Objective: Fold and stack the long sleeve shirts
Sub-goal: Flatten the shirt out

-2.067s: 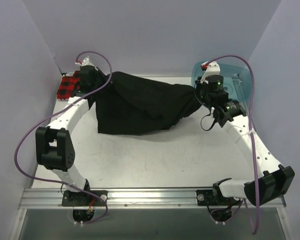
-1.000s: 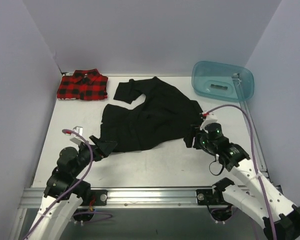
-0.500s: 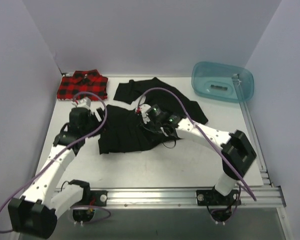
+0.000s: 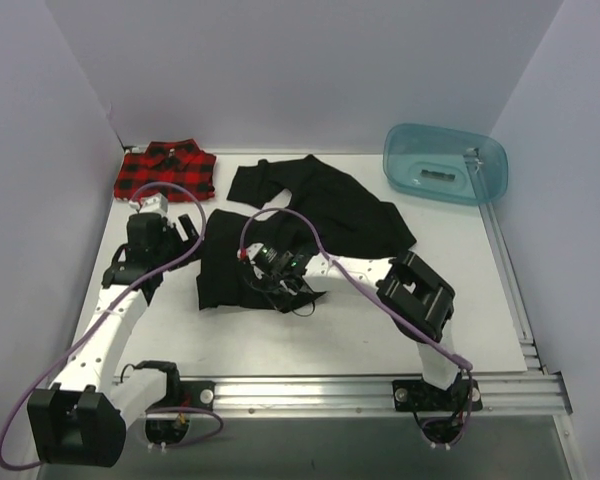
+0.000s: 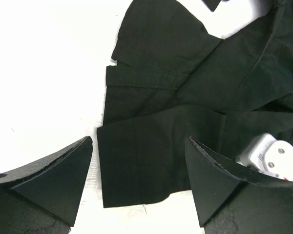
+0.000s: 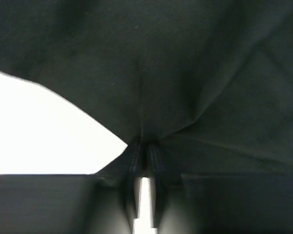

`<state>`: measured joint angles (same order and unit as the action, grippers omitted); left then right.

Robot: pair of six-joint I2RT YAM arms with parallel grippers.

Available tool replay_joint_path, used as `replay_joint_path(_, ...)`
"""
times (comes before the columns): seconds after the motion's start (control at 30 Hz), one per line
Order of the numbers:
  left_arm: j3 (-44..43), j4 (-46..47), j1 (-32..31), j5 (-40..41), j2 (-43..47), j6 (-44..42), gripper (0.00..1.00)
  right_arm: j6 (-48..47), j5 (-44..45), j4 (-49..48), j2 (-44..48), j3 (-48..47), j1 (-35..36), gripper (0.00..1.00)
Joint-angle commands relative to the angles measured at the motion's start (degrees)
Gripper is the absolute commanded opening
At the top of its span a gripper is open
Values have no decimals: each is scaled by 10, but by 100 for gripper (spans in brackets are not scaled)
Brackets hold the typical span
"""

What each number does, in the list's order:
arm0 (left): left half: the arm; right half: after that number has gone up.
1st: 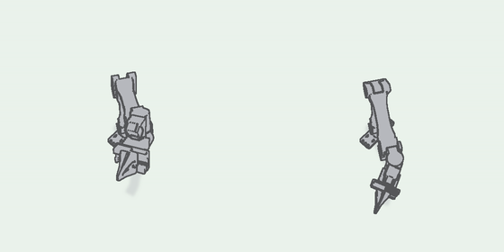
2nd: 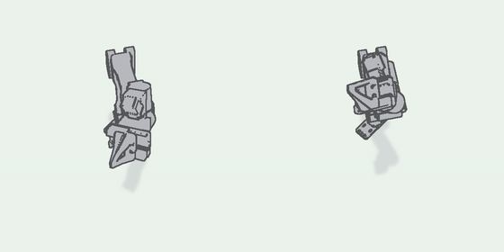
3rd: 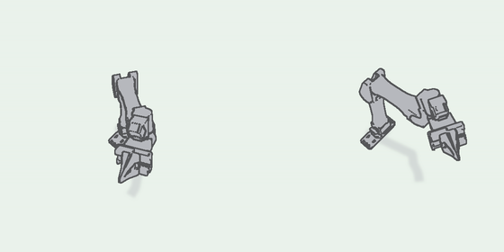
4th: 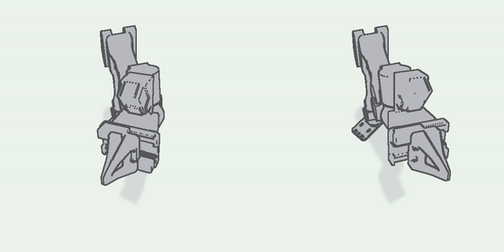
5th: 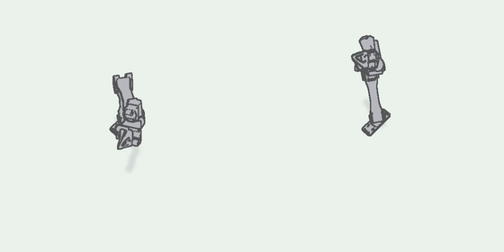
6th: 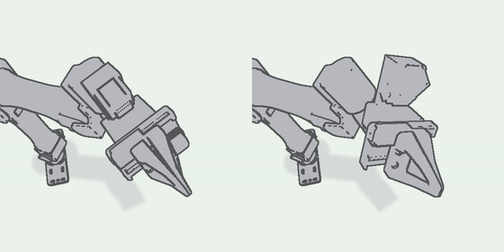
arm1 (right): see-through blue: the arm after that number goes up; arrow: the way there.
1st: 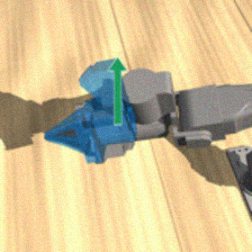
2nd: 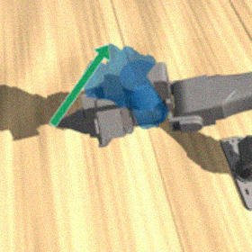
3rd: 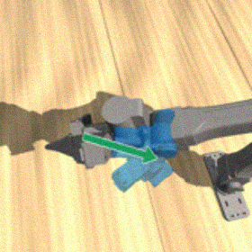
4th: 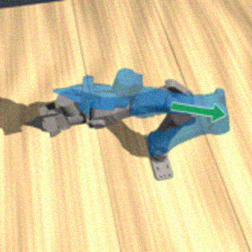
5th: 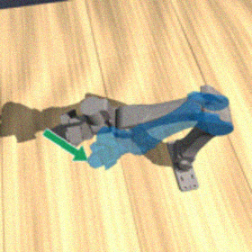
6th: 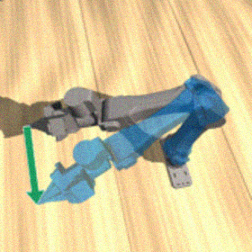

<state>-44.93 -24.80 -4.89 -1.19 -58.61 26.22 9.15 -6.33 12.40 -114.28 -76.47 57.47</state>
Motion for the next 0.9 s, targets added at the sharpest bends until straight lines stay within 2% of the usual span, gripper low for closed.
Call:
replay_joint_path(0.0, -2, 31, 7, -3, 14, -17, 85, 33, -3, 63, 24, 58, 19, 5)
replay_joint_path(0.03, -1, 32, 7, -7, 13, -16, 85, 37, -2, 68, 33, 70, 22, 0)
replay_joint_path(0.27, 4, 37, 7, -25, 8, -13, 86, 88, -23, 88, 168, 180, 35, 1)
replay_joint_path(0.37, 4, 39, 0, -50, -7, -7, 86, 103, -5, 111, 222, 195, 38, 17)
replay_joint_path(0.4, 5, 39, -5, -64, -16, -6, 86, 110, 23, 115, 238, 197, 37, 26)
replay_joint_path(0.5, 7, 27, -43, -86, -33, -3, 86, 111, 88, 132, 296, 180, 20, 42)
replay_joint_path(0.67, 5, 12, -144, -92, -66, -10, 86, 125, 148, 148, 354, 144, -66, 51)
replay_joint_path(0.7, 1, 10, -180, -90, -82, -22, 86, 125, 159, 148, 361, 142, -78, 53)
replay_joint_path(0.87, -62, -5, -260, -86, -155, -66, 86, 138, 174, 148, 398, 163, -139, 58)
